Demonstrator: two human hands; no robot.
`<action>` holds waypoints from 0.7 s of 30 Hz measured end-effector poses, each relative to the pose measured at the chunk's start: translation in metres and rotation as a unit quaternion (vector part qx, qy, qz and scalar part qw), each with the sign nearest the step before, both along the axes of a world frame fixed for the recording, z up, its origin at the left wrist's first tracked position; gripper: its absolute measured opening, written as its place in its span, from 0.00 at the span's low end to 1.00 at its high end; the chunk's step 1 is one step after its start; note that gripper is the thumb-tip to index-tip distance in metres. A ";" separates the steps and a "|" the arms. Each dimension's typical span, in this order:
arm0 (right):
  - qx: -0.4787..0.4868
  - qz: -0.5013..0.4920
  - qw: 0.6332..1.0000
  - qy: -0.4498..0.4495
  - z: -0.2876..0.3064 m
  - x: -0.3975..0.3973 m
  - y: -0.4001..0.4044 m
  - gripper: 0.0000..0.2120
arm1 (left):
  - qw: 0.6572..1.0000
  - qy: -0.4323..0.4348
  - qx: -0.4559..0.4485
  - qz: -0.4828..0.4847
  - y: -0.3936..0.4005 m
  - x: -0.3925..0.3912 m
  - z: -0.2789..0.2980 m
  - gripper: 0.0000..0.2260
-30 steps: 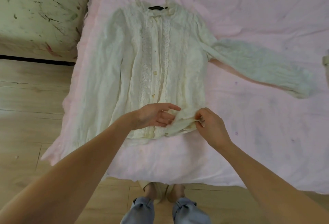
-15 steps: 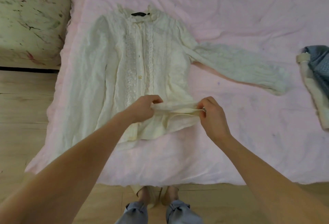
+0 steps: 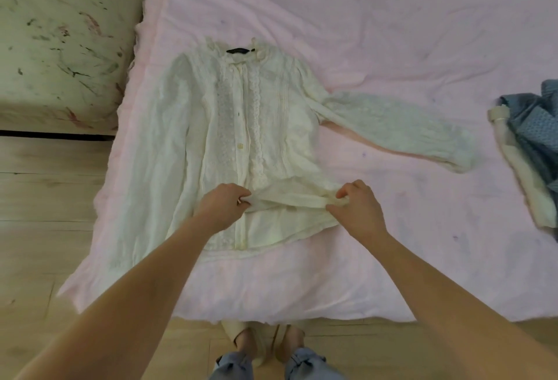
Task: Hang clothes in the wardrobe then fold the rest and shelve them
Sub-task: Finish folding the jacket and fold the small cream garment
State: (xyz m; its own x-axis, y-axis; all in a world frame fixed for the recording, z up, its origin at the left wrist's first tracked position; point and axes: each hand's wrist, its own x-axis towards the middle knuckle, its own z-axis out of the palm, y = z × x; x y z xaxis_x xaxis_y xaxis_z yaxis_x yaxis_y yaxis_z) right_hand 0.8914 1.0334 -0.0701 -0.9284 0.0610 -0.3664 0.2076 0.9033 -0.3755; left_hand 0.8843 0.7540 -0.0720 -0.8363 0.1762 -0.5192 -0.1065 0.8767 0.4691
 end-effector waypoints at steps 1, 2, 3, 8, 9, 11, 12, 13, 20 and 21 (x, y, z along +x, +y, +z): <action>0.042 0.021 0.999 0.003 -0.004 0.003 -0.001 0.08 | 0.999 0.007 -0.018 -0.028 -0.002 0.005 -0.004 0.09; 0.089 0.046 0.995 0.014 -0.007 0.006 0.000 0.06 | 0.997 0.007 -0.041 -0.058 -0.005 0.010 -0.009 0.09; 0.141 0.078 0.987 0.014 -0.009 0.010 0.000 0.05 | 0.994 -0.002 -0.062 -0.088 -0.009 0.017 -0.014 0.10; 0.291 0.198 0.935 -0.037 -0.023 0.024 -0.009 0.20 | 0.993 0.021 -0.050 -0.107 -0.032 0.057 -0.032 0.21; 0.270 0.226 0.936 0.017 -0.026 0.028 -0.018 0.24 | 0.995 0.058 -0.033 -0.078 -0.037 0.063 -0.033 0.20; 0.180 0.316 0.926 0.100 -0.034 0.036 -0.041 0.29 | 0.992 0.117 -0.023 -0.048 -0.050 0.075 -0.033 0.17; 0.118 0.363 0.919 0.096 -0.037 0.040 -0.054 0.29 | 0.991 0.118 -0.033 -0.052 -0.054 0.079 -0.032 0.19; 0.060 0.391 0.915 0.082 -0.039 0.044 -0.071 0.28 | 0.991 0.112 -0.047 -0.064 -0.061 0.084 -0.033 0.24; -0.019 0.372 0.928 0.030 -0.059 0.042 -0.133 0.22 | 0.943 0.264 -0.081 -0.183 -0.057 0.085 -0.051 0.29; -0.024 0.361 0.931 0.035 -0.060 0.040 -0.132 0.20 | 0.940 0.266 -0.086 -0.194 -0.049 0.082 -0.054 0.28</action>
